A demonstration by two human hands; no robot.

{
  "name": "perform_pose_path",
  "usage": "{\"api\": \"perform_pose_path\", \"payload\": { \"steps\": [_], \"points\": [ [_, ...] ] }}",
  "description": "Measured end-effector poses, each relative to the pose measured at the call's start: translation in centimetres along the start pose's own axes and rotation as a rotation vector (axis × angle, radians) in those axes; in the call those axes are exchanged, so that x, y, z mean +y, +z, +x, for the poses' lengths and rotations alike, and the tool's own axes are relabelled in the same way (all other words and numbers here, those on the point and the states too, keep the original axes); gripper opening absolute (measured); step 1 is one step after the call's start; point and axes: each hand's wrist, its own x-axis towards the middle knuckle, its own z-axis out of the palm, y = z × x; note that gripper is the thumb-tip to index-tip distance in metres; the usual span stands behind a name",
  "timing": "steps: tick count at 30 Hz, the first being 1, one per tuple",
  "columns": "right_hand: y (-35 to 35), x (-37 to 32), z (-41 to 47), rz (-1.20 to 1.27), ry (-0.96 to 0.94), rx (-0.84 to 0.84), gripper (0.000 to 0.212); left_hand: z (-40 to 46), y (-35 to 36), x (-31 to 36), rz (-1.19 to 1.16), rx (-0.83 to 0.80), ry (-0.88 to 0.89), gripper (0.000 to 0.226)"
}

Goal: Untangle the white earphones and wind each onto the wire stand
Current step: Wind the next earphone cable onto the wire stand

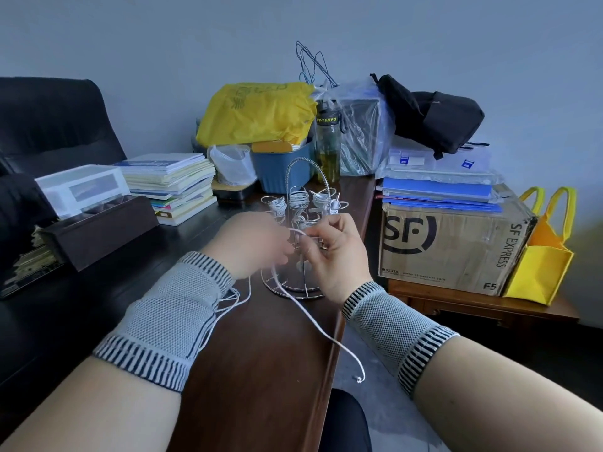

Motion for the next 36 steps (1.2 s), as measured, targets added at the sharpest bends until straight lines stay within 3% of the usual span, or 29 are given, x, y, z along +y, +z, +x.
{"api": "perform_pose_path", "payload": {
  "steps": [4, 11, 20, 24, 28, 31, 34, 36],
  "points": [
    [-0.6, -0.9, -0.1, 0.149, 0.206, 0.014, 0.012, -0.1, 0.9, -0.5, -0.320, 0.037, 0.088, 0.021],
    [-1.0, -1.5, 0.2, 0.224, 0.352, 0.067, 0.019, 1.2, 2.6, 0.1, -0.411, 0.229, 0.135, 0.011],
    [-1.0, -1.8, 0.8, 0.363, 0.575, 0.103, 0.027, 2.0, 3.0, 1.5, 0.119, 0.339, 0.098, 0.028],
    [-0.7, -1.5, 2.0, 0.268, 0.657, 0.125, 0.037, 1.8, 2.9, 1.5, 0.566, 0.389, 0.117, 0.042],
    [-0.9, -1.4, 2.8, 0.164, 0.684, 0.090, 0.041, 1.8, 3.3, 0.9, 0.640, 0.330, 0.049, 0.049],
    [-1.1, -1.3, 3.3, 0.101, 0.695, 0.072, 0.047, 2.0, 3.7, 0.1, 0.469, 0.251, -0.038, 0.048],
    [-1.2, -1.3, 3.6, 0.058, 0.697, 0.069, 0.052, 1.8, 4.1, -0.4, -0.008, 0.247, -0.158, 0.038],
    [-1.3, -1.2, 3.7, 0.034, 0.687, 0.068, 0.053, 1.4, 4.3, -0.2, -0.179, 0.231, -0.222, 0.032]
  ]
}}
